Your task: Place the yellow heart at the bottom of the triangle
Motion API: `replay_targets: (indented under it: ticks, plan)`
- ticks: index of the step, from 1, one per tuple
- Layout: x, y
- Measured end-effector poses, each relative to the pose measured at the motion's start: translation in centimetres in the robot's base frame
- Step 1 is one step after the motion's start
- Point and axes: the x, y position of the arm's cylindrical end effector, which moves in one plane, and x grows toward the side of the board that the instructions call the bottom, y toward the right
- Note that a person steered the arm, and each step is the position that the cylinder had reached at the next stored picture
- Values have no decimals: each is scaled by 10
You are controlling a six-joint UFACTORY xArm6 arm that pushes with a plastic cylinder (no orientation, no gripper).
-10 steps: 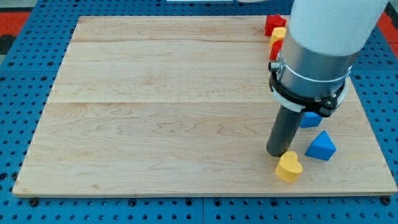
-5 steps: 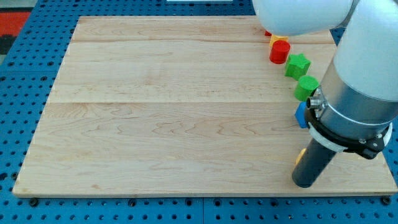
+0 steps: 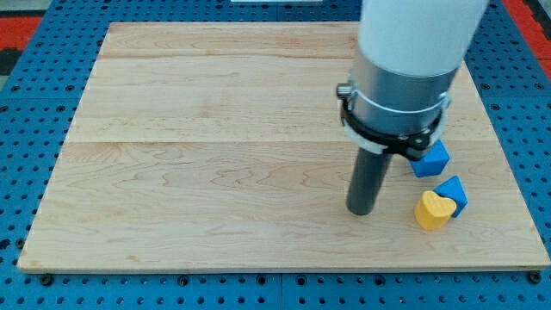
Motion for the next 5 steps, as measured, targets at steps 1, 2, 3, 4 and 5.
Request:
replay_targets:
  ticks: [1, 2, 3, 4, 5]
  plan:
    - [0, 41]
    - [9, 48]
    - [24, 45]
    - [30, 46]
    - [37, 56]
